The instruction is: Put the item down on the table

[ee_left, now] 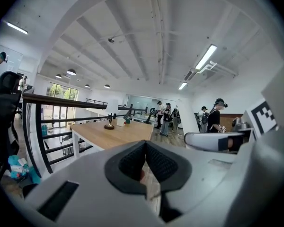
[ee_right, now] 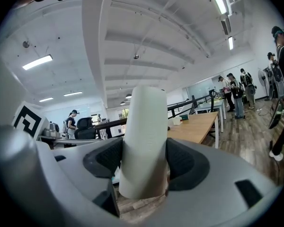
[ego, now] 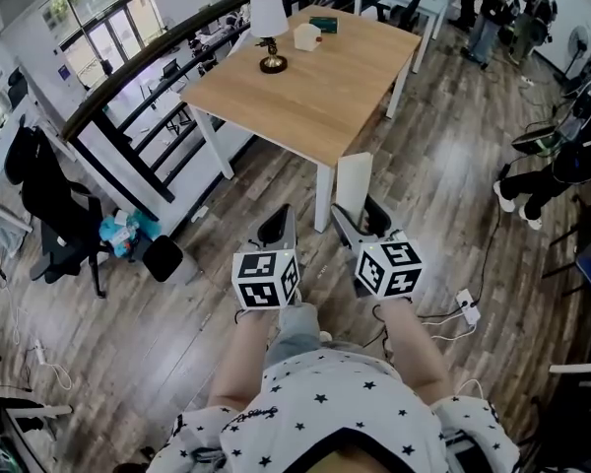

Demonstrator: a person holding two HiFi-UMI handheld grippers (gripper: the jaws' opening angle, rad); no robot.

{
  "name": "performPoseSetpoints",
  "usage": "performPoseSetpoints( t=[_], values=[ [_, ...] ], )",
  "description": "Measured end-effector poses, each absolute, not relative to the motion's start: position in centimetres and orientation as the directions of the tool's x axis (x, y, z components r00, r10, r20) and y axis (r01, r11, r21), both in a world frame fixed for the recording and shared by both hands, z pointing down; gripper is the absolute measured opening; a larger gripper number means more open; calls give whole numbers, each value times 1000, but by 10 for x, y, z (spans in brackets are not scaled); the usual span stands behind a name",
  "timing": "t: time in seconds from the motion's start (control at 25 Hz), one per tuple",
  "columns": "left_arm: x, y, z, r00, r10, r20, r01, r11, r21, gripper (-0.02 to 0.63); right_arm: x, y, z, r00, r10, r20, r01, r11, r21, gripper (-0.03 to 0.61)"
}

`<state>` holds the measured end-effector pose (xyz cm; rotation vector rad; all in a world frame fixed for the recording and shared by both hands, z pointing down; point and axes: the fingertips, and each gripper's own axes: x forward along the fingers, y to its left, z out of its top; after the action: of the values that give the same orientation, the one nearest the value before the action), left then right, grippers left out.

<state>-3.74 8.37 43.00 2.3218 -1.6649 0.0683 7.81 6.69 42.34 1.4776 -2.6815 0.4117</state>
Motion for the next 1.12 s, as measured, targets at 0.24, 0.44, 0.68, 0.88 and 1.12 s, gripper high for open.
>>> performPoseSetpoints(
  t=[0.24, 0.44, 0.68, 0.88, 1.12],
  values=[
    [-43, 56, 436, 323, -924, 203, -937, -283, 204, 12, 74, 39, 426, -547, -820, 169, -833, 513, -207, 282],
    [-44, 13, 437, 324, -926, 194, -937, -285, 201, 12, 75, -2, 431, -544, -821, 173, -834, 507, -216, 282],
    [-55, -55, 439, 333, -922, 198, -935, -295, 199, 12, 67, -69, 430, -533, -829, 170, -840, 495, -224, 282],
    [-61, -116, 441, 364, -907, 214, -925, -325, 195, 12, 58, -127, 427, -513, -839, 181, -852, 473, -224, 282],
    [-70, -185, 445, 408, -883, 231, -909, -368, 197, 12, 44, -192, 426, -487, -853, 189, -866, 444, -229, 282]
  ],
)
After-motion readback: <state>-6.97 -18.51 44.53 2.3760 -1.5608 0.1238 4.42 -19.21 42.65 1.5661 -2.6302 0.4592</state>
